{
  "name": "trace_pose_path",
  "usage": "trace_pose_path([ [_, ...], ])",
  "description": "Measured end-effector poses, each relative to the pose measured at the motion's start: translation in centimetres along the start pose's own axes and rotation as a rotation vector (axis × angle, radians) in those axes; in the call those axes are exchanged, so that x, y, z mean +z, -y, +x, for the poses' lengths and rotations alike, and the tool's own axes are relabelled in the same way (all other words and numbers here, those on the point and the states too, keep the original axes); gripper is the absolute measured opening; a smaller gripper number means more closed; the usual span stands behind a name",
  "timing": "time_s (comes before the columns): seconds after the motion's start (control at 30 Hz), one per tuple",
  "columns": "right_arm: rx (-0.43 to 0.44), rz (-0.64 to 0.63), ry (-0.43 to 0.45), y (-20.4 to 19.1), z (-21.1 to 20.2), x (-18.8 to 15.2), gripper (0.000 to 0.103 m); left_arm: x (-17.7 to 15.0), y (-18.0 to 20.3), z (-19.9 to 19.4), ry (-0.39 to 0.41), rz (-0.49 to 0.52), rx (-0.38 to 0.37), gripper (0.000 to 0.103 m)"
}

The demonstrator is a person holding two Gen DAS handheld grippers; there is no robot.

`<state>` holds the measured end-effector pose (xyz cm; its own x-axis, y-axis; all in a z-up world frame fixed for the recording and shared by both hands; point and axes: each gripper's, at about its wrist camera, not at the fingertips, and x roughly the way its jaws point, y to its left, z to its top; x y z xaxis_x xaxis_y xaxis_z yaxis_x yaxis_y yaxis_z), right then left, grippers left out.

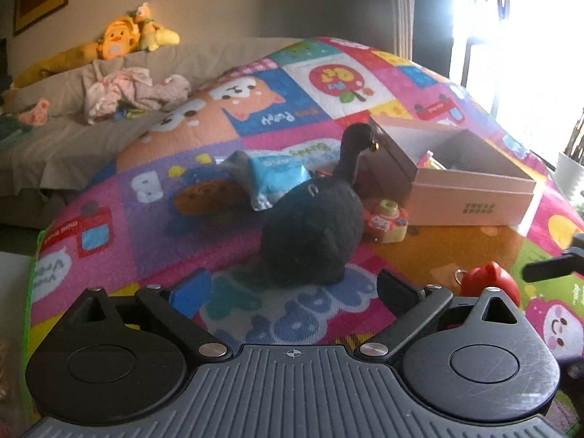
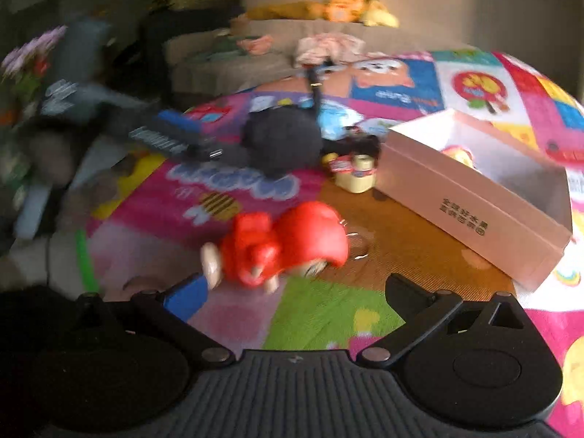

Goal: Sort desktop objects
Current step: 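Grasp the red hooded doll with the right gripper while the left grasps the black plush duck, then drop the black plush into the box with the left gripper while the right carries the red doll over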

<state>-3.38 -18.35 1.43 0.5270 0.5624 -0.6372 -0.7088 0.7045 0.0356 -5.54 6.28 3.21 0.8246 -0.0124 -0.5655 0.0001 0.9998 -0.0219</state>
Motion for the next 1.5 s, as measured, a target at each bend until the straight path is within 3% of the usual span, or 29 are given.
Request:
trace_pose_path([
  [0.1,0.036,0.0,0.003,-0.3,0.9,0.6,0.103,0.0,-0.3,-0.1,0.003,-0.012,0.001,0.101],
  [0.3,0.009,-0.04,-0.024,-1.9,3.1,1.5,0.1,0.0,-0.6,0.3,-0.004,-0.016,-0.013,0.101],
  [0.63,-0.026,0.075,0.036,0.0,-1.9,2.0,0.099,2.0,2.2,4.8,0.027,0.128,-0.013,0.1],
  [0.67,-0.033,0.089,0.029,0.3,-2.4,1.9,0.099,2.1,2.6,5.4,0.024,0.145,-0.002,0.099],
  [0.73,-0.049,0.112,0.014,0.9,-3.3,1.6,0.099,2.1,3.2,6.1,0.013,0.172,0.01,0.08],
  [0.9,-0.114,0.14,-0.011,1.9,-5.9,0.2,0.099,1.7,3.6,4.8,0.019,0.202,0.025,0.074],
  [1.0,-0.159,0.134,0.057,2.3,-8.8,0.7,0.099,2.8,4.5,1.7,0.063,0.215,-0.059,0.074],
  [1.13,-0.215,0.141,0.247,3.3,-14.0,3.0,0.099,6.7,6.7,-2.1,0.225,0.253,-0.172,0.074],
  [1.27,-0.235,0.162,0.407,4.5,-17.7,3.8,0.1,10.5,9.9,-1.8,0.324,0.333,-0.258,0.074],
  [1.4,-0.271,0.179,0.408,5.8,-17.6,3.4,0.1,13.6,14.2,2.1,0.374,0.446,-0.256,0.075],
  [1.5,-0.272,0.214,0.367,7.1,-16.2,3.2,0.1,15.9,17.0,6.4,0.364,0.502,-0.23,0.084],
])
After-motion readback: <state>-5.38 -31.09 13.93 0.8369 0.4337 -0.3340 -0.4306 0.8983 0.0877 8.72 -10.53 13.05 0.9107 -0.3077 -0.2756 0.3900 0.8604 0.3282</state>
